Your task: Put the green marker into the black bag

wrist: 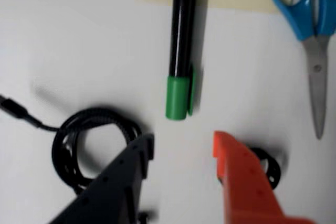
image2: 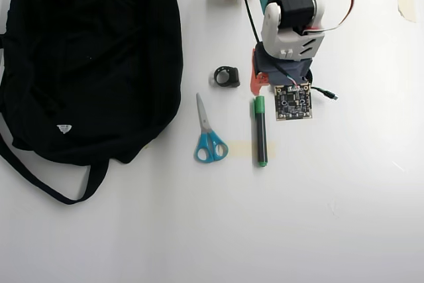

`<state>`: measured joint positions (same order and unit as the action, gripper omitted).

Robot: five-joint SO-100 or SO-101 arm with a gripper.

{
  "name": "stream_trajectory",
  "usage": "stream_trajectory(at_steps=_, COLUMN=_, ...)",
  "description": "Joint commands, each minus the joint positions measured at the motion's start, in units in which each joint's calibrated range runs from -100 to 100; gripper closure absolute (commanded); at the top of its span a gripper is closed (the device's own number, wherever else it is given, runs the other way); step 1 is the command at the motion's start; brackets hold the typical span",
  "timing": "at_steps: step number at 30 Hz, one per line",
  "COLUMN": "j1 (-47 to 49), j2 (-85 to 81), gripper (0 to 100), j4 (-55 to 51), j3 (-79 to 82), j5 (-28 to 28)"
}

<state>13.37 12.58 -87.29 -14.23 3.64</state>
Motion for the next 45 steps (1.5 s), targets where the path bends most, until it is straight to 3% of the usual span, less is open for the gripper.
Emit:
stream_trajectory(at_steps=1, j1=0.3, j2=1.1, gripper=85, j4=0.8, j3=-4.3, j5=-0.2)
stream_trajectory(at_steps=10, j1=0.7, j2=6.8, gripper=85, j4=0.8, j3=-9.7, j5=0.3)
stream_trajectory(at_steps=16, j1=0.8, j2=8.7, gripper=75, j4=1.0, j3=-9.8, j5=1.9)
stream_trajectory(at_steps=24, j1=2.6, j2=10.7, gripper=69, j4=0.3, j3=-9.7, j5=3.7)
stream_trajectory(at_steps=45, j1=4.4, j2=15.6, gripper=69, j4=2.7, j3=-9.8, j5=4.5)
